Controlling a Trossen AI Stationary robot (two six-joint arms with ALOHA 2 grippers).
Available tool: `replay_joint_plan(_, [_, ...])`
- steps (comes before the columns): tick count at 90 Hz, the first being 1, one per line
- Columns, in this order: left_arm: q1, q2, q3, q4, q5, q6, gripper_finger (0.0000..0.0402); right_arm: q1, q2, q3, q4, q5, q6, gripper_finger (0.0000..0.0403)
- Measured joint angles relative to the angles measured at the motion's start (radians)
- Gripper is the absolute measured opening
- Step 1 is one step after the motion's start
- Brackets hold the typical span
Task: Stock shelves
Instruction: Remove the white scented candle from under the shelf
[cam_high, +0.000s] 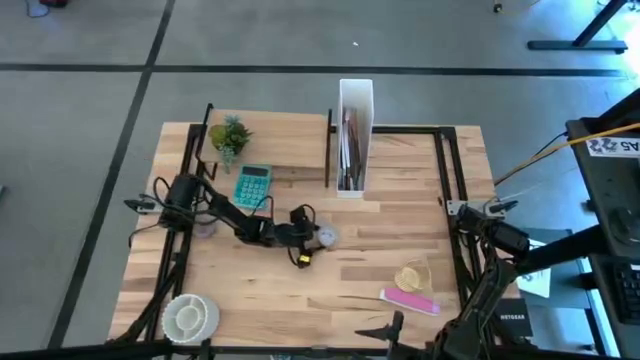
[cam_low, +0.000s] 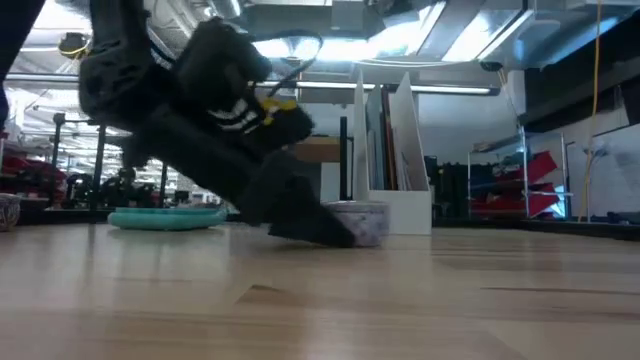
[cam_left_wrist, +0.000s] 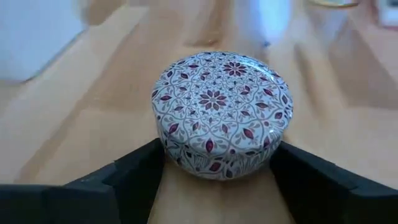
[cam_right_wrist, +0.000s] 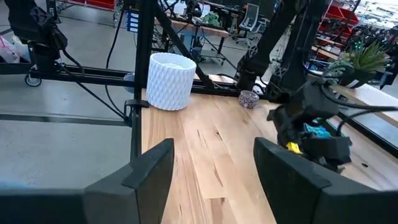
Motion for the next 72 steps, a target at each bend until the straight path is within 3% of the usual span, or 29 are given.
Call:
replay_joint_plan(17, [-0.016, 0.102, 0.178, 0.007, 0.064, 0.027, 0.0276, 0.000, 0.000, 0.000, 0.000, 0.000, 0.000, 0.0207])
replay_joint_plan(72, [-0.025, 0.488, 0.759, 0.014, 0.101, 0.000, 0.0276, 0.002, 0.000, 0.000, 0.000, 0.000, 0.000, 0.0207])
